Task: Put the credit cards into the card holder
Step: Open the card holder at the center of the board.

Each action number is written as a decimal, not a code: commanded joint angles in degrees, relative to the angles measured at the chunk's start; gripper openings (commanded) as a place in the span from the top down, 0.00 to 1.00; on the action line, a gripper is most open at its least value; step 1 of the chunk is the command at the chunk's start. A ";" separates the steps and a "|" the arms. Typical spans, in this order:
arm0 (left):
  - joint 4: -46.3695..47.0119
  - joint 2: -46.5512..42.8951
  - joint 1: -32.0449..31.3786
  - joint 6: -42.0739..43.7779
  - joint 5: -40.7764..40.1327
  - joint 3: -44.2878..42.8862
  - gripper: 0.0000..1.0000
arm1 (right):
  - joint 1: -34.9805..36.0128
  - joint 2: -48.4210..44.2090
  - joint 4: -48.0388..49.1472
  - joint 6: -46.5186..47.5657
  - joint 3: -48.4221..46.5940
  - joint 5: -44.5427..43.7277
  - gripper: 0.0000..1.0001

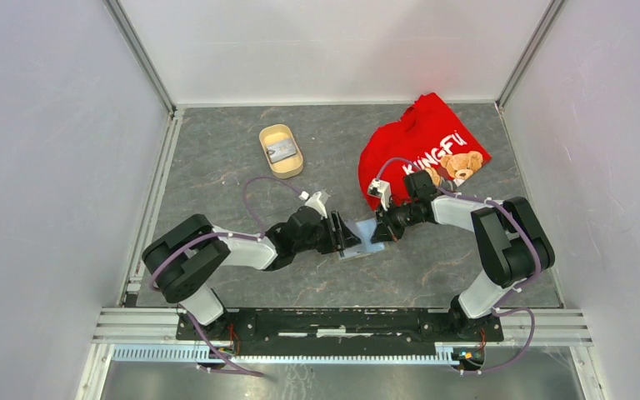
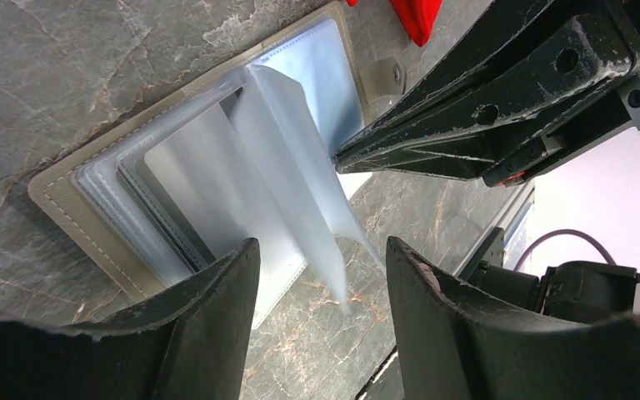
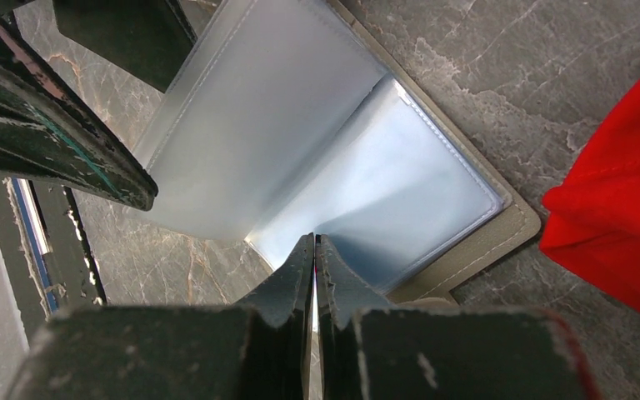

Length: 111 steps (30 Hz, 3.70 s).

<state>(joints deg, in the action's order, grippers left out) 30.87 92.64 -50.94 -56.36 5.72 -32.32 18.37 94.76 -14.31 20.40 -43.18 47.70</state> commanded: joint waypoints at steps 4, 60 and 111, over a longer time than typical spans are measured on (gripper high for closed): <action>4.52 1.60 -0.25 -0.86 1.39 -2.25 0.36 | 0.40 0.50 -0.35 0.82 -1.38 2.05 0.91; 16.15 13.53 2.59 -1.15 8.36 -9.25 0.36 | -5.26 3.30 1.11 -2.91 -0.59 2.60 0.94; -18.05 -31.93 5.85 22.39 -10.84 3.36 0.00 | -4.64 -10.01 -0.17 7.79 0.20 -14.56 0.53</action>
<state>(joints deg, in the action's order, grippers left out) 14.55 60.66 -45.28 -34.20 -5.72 -31.92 13.52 83.85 -16.36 28.40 -43.24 38.28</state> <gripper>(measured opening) 0.993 0.475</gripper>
